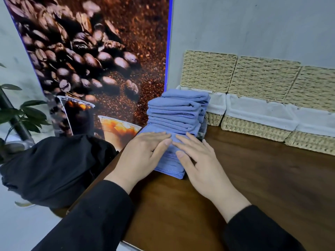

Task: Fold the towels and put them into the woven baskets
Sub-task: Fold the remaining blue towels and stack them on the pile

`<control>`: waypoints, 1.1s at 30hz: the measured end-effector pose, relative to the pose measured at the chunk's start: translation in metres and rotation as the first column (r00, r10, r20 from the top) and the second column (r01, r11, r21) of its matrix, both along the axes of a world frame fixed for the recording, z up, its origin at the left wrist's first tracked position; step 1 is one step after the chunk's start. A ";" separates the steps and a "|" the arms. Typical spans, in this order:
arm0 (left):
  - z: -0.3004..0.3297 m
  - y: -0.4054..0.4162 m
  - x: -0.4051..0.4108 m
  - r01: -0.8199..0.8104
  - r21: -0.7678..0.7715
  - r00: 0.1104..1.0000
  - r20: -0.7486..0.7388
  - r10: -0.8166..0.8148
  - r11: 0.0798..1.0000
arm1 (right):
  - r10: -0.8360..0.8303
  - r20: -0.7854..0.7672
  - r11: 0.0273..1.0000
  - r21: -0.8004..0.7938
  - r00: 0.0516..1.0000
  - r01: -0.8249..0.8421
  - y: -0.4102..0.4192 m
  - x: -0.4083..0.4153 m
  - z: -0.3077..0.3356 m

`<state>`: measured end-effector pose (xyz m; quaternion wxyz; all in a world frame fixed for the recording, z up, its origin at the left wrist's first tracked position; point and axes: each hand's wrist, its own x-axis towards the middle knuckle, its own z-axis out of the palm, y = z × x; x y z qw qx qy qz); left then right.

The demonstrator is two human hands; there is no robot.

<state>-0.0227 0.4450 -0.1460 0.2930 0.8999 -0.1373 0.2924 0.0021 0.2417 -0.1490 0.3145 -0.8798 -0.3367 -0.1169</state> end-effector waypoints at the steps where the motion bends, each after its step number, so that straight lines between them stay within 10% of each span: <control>1: -0.001 -0.001 0.000 -0.005 0.000 1.000 -0.010 0.005 1.000 | 0.010 -0.013 1.000 -0.007 1.000 -0.010 -0.003 0.000 0.000; 10: 0.026 -0.093 -0.014 0.017 -0.078 0.939 0.345 0.011 0.997 | -0.097 -0.050 0.960 0.260 0.994 0.106 -0.080 -0.012 0.008; 17: 0.012 -0.258 0.005 0.188 -0.249 0.952 -0.190 -0.238 0.950 | -0.401 -0.036 0.900 0.173 0.915 0.401 -0.209 -0.019 0.003; 24: -0.008 -0.373 0.045 0.370 0.153 0.849 -0.455 -0.267 0.916 | -0.768 0.187 0.625 0.010 0.612 0.781 -0.365 -0.028 -0.015; 33: -0.012 -0.381 0.051 0.510 0.246 0.794 -0.502 -0.342 0.824 | -0.956 0.257 0.157 0.047 0.140 0.986 -0.483 -0.008 -0.018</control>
